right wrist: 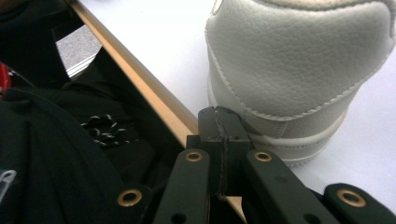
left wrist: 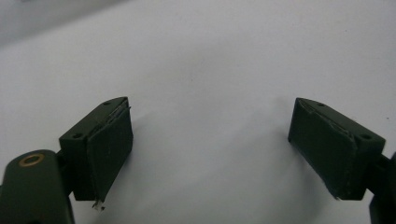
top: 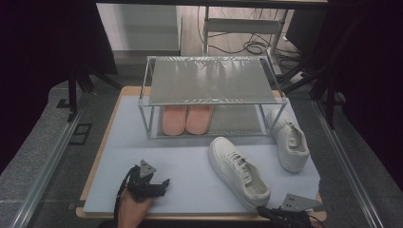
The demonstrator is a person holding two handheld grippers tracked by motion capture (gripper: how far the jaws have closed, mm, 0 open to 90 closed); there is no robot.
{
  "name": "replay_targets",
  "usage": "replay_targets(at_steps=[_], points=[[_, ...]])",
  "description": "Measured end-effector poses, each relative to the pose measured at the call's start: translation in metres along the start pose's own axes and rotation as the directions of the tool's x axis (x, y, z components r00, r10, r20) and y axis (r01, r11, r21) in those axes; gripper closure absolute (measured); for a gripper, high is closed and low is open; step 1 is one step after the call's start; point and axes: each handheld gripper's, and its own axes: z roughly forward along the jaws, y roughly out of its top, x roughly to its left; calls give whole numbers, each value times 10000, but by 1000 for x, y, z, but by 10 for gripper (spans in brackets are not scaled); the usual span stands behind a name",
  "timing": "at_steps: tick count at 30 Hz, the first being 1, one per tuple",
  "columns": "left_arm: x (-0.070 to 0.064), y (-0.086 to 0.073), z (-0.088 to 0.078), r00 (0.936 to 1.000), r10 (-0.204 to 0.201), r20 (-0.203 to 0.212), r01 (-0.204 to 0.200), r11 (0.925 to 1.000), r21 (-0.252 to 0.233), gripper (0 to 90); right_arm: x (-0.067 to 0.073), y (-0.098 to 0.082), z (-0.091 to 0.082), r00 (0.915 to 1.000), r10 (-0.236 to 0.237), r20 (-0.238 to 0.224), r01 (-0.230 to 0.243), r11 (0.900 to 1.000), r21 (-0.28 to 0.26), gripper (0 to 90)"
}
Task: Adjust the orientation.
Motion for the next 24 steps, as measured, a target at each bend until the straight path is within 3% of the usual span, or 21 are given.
replay_targets(at_steps=[6,9,15,24], points=[[0,0,0,10000,2,1,-2,10000,-1,138,-15,-1,-2,9975,165,684,-148,9996,-255,898],[0,0,0,10000,-2,5,2,10000,0,139,-24,0,-2,9968,284,749,-261,9992,-309,898],[0,0,0,10000,-1,2,1,10000,0,139,-35,8,10,9975,78,696,-68,9999,-139,898],[0,0,0,10000,-7,7,7,10000,-2,139,-53,17,15,9936,68,1132,-67,10000,-13,897]])
